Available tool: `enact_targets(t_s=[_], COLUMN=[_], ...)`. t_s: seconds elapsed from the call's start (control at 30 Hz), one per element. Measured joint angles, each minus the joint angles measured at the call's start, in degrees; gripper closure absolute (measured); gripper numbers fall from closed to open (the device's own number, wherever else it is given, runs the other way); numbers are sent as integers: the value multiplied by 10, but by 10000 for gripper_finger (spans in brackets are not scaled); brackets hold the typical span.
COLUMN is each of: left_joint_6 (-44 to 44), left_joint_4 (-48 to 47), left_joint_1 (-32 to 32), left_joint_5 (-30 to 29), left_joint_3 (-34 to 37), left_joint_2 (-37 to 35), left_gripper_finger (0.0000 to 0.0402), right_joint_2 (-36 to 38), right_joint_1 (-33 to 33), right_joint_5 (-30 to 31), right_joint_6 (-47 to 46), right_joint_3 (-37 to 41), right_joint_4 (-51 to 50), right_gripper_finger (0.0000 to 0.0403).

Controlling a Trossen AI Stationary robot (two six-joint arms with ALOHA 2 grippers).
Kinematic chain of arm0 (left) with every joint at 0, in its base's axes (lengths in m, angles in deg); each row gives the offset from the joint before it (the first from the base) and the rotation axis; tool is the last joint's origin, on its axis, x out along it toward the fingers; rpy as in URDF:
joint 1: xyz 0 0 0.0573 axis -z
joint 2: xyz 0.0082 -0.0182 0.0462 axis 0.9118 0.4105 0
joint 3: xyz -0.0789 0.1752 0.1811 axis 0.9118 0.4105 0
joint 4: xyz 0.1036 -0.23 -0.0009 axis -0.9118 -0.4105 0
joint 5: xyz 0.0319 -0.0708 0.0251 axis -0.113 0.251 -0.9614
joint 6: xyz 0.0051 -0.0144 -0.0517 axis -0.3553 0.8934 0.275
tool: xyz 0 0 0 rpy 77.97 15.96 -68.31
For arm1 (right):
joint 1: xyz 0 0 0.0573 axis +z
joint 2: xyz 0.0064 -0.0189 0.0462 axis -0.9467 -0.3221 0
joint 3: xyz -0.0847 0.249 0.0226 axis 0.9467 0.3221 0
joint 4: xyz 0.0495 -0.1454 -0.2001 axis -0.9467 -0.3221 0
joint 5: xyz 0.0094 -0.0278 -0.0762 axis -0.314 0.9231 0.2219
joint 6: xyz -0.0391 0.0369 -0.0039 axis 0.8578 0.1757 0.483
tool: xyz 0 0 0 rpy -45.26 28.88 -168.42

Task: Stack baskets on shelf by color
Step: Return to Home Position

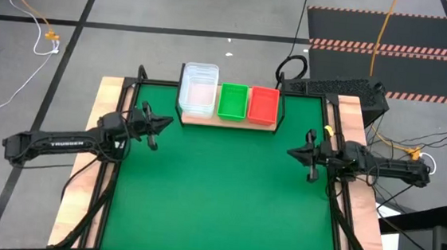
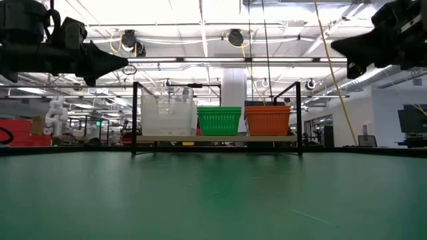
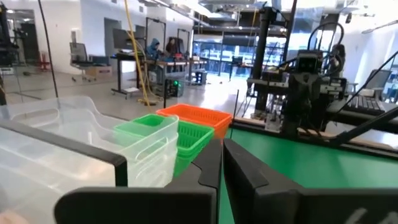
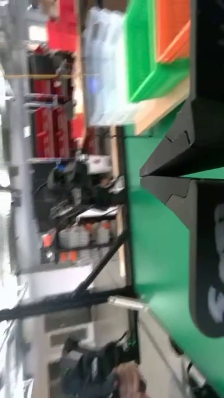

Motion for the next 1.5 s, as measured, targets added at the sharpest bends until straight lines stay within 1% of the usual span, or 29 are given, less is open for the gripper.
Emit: enact_targets(t_s=[0.07,0.23,0.37,0.47,0.5,0.57,0.63,0.7,0.77,0.87,0.97,1.0,1.13,1.27,1.37,1.5], left_joint_6=[1,19,49,64,67,62,52,22,12,13,20,27,54,78,79,77], left_joint_4=[-3,9,22,18,8,-19,-80,-178,-240,-243,-230,-251,-287,-279,-298,-324], left_joint_1=[3,24,53,72,75,78,78,77,73,67,59,56,55,71,78,81], left_joint_5=[0,-4,-55,-62,-53,-18,6,6,-9,-21,-22,-25,-31,-31,-37,-40], left_joint_3=[0,0,0,-1,-6,-19,-36,-53,-57,-35,-1,0,0,0,0,0], left_joint_2=[6,25,47,50,42,14,-24,-68,-111,-172,-213,-222,-230,-230,-230,-230], left_gripper_finger=[384,398,398,398,397,396,397,399,397,393,399,398,394,399,394,397], right_joint_2=[-1,-1,-1,-1,-1,-1,-1,-1,-1,-1,-1,-1,-1,-1,-1,-1], right_joint_1=[0,-1,-1,-1,-1,-1,-1,-1,-1,-1,-1,-1,-1,-1,-1,-1], right_joint_5=[10,9,8,8,8,7,6,6,6,6,7,7,7,7,8,8], right_joint_6=[3,6,6,6,7,17,28,35,39,56,69,71,90,131,162,168], right_joint_3=[0,1,1,1,2,2,2,2,2,2,2,2,2,2,2,2], right_joint_4=[-10,-6,7,29,35,34,29,28,29,32,40,45,61,66,62,48], right_gripper_finger=[403,403,401,400,400,400,399,399,399,399,399,399,399,399,399,399])
